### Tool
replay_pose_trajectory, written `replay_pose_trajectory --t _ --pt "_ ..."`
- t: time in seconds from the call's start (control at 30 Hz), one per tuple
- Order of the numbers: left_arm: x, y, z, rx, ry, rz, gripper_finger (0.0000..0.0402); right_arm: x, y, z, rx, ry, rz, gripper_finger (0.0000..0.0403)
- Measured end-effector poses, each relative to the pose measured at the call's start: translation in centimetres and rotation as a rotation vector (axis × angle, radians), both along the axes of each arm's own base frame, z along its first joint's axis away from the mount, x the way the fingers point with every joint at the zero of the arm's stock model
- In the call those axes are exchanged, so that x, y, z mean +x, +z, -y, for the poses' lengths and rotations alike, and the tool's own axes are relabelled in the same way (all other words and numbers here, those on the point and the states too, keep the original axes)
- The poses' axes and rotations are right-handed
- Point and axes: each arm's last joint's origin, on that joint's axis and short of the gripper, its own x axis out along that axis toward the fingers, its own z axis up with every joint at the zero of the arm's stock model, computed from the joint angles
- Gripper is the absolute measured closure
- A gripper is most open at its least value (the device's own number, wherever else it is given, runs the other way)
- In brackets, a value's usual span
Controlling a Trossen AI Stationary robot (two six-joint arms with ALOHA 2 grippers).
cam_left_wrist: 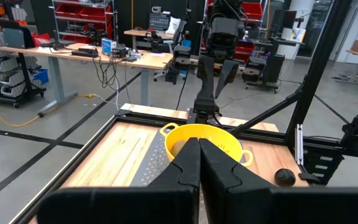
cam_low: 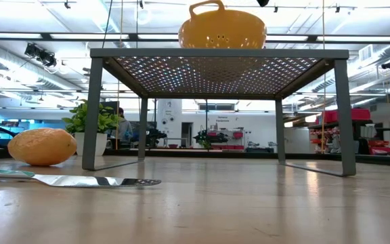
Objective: Pick & Place Fruit
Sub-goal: Put the kiwi into the strainer bowl on the shelf
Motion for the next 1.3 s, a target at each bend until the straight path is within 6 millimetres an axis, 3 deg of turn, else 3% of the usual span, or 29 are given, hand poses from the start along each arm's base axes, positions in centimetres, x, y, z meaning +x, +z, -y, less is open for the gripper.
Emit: replay_pose_trajectory --t 0.5,1.3 --pt "0.0 0.0 0.0 -0.003 0.000 0.000 0.0400 -0.9 0.8 -0.3 -0.014 0.020 0.032 0.0396" --pt "0.0 0.0 0.0 -0.007 0.000 0.002 0.0400 -11.7 6.9 0.4 -0.076 -0.031 0.319 0.0401"
